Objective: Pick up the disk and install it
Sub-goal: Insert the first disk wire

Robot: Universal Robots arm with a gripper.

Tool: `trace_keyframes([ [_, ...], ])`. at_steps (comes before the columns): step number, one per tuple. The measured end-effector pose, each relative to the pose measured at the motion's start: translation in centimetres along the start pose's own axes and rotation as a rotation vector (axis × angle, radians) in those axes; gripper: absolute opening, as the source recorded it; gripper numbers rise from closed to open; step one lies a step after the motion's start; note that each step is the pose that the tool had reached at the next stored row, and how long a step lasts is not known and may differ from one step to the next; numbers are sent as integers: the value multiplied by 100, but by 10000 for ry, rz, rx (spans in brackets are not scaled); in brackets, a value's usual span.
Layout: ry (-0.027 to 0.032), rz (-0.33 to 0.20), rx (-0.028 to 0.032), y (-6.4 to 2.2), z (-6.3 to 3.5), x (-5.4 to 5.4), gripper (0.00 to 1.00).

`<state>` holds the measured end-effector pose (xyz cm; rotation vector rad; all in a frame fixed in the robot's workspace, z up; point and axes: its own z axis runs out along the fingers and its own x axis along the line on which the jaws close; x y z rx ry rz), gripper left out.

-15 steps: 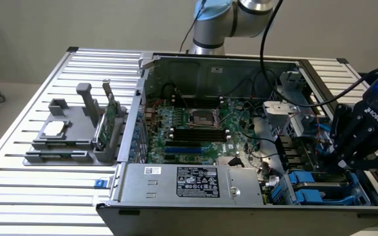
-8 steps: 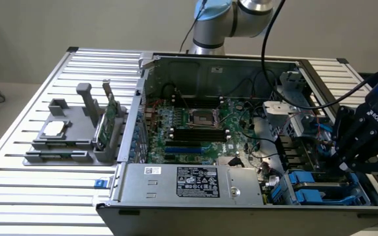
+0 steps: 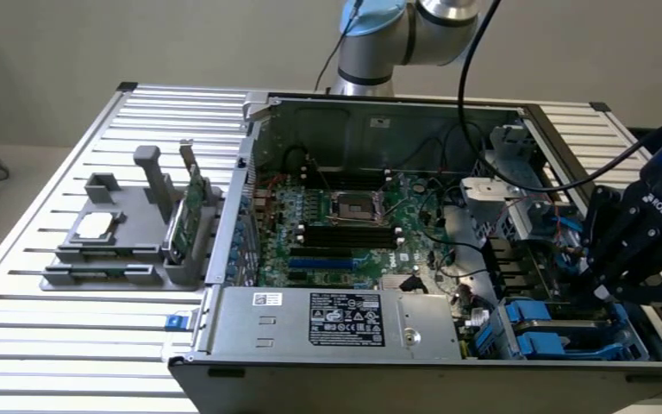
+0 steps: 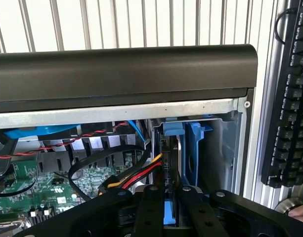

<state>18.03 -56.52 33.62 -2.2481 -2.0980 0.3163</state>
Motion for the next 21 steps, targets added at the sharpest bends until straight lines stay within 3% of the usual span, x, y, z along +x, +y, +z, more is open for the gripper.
trace_keyframes([
  [10,140,-26,8,3,7,-28,16],
  [21,250,-47,15,5,9,-47,16],
])
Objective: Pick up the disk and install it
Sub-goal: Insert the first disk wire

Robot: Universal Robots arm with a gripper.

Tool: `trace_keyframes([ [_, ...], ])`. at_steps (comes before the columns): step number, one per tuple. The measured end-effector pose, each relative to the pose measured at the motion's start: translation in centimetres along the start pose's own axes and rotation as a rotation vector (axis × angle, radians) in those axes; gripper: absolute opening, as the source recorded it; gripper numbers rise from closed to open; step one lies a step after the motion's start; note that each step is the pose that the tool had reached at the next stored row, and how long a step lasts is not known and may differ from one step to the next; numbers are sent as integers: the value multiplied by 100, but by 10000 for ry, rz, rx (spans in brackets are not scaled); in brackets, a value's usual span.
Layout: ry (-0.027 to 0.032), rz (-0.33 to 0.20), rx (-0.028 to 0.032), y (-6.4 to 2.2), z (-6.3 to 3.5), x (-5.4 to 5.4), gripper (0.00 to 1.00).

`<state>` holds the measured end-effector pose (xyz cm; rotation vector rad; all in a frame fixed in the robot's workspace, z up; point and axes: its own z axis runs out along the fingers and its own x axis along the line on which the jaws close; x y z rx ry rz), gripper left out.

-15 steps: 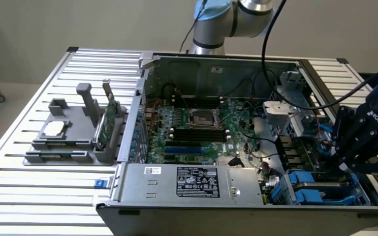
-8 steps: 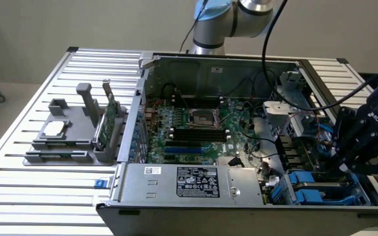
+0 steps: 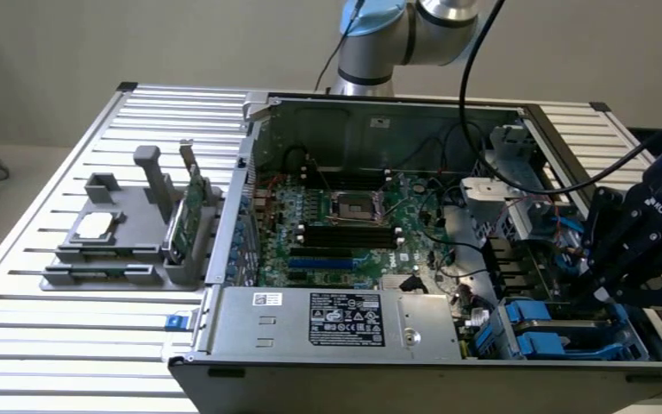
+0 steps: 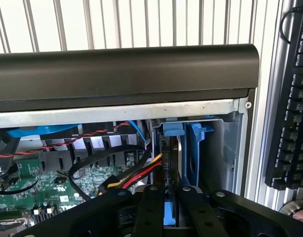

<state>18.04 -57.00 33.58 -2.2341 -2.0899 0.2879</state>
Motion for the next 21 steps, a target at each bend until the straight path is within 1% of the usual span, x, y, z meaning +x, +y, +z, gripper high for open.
trace_keyframes([
  [7,67,-12,4,1,2,-8,16],
  [15,126,-23,7,3,3,-40,16],
  [21,189,-50,10,3,3,-41,16],
])
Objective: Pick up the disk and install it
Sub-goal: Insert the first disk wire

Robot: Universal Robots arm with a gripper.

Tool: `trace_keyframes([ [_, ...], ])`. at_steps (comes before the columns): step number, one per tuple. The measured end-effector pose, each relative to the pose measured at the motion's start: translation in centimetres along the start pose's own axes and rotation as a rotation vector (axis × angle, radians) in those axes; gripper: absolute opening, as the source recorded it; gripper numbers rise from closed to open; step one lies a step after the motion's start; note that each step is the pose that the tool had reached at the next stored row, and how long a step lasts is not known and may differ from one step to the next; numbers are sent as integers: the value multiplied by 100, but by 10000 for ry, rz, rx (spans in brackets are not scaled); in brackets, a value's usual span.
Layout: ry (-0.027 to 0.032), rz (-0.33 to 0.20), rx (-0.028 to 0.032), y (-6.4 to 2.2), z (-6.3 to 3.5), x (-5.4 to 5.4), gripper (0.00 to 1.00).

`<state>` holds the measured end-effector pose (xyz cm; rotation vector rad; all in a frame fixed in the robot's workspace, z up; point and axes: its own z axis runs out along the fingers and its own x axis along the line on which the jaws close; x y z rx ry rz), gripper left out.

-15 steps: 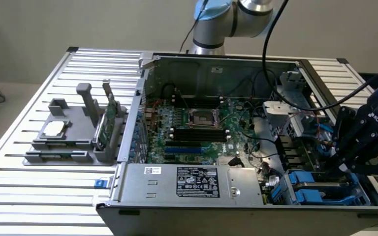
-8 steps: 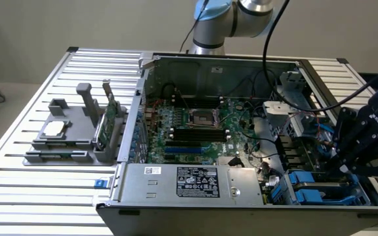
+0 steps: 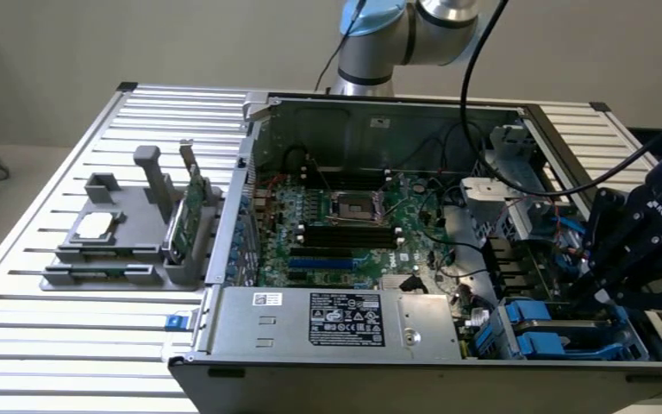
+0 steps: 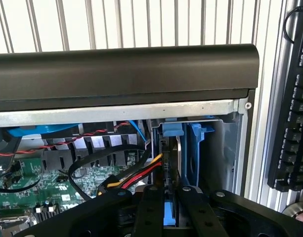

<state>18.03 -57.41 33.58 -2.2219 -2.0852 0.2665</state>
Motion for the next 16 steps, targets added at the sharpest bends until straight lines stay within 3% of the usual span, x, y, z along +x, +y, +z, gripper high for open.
trace_keyframes([
  [6,44,-51,0,0,0,0,16],
  [16,70,-251,-10,1,1,-5,16],
])
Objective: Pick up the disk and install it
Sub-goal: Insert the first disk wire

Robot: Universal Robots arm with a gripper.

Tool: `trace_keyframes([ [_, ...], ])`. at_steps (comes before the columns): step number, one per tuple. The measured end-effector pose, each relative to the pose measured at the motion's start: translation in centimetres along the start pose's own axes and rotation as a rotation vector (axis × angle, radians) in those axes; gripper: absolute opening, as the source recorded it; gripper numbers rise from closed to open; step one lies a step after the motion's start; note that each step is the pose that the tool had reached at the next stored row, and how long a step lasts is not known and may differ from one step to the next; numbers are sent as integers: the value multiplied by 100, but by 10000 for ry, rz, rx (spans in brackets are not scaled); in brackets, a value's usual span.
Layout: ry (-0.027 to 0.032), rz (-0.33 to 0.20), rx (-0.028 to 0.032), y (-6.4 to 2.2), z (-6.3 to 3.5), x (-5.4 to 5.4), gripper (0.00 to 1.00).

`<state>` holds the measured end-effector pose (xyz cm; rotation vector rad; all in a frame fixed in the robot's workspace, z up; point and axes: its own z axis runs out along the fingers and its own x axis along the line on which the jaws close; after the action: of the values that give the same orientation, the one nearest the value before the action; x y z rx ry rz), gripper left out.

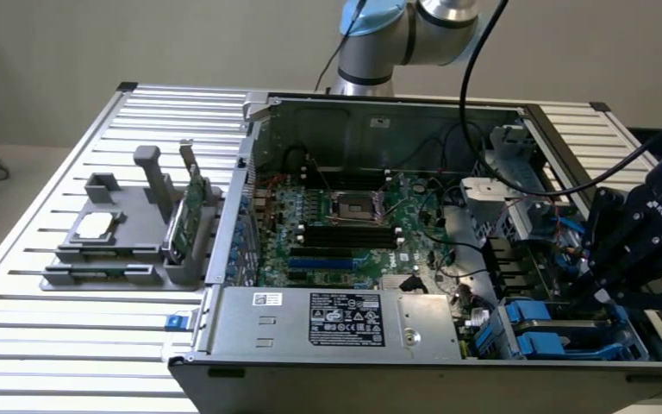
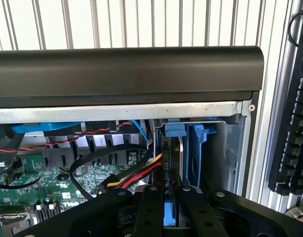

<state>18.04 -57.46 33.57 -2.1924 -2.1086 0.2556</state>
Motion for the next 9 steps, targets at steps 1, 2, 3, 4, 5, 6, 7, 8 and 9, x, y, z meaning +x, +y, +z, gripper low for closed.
trace_keyframes([
  [1,2,-19,-1,0,0,-1,16],
  [2,5,-38,-1,0,1,-2,16],
  [3,8,-54,-2,0,1,-4,16],
  [4,11,-72,-3,0,2,-6,16],
  [5,16,-88,-3,1,2,-7,16],
  [6,19,-103,-4,1,3,-9,16],
  [7,24,-119,-5,1,4,-10,16],
  [8,29,-133,-5,1,5,-11,16],
  [9,31,-148,-6,1,5,-11,16],
])
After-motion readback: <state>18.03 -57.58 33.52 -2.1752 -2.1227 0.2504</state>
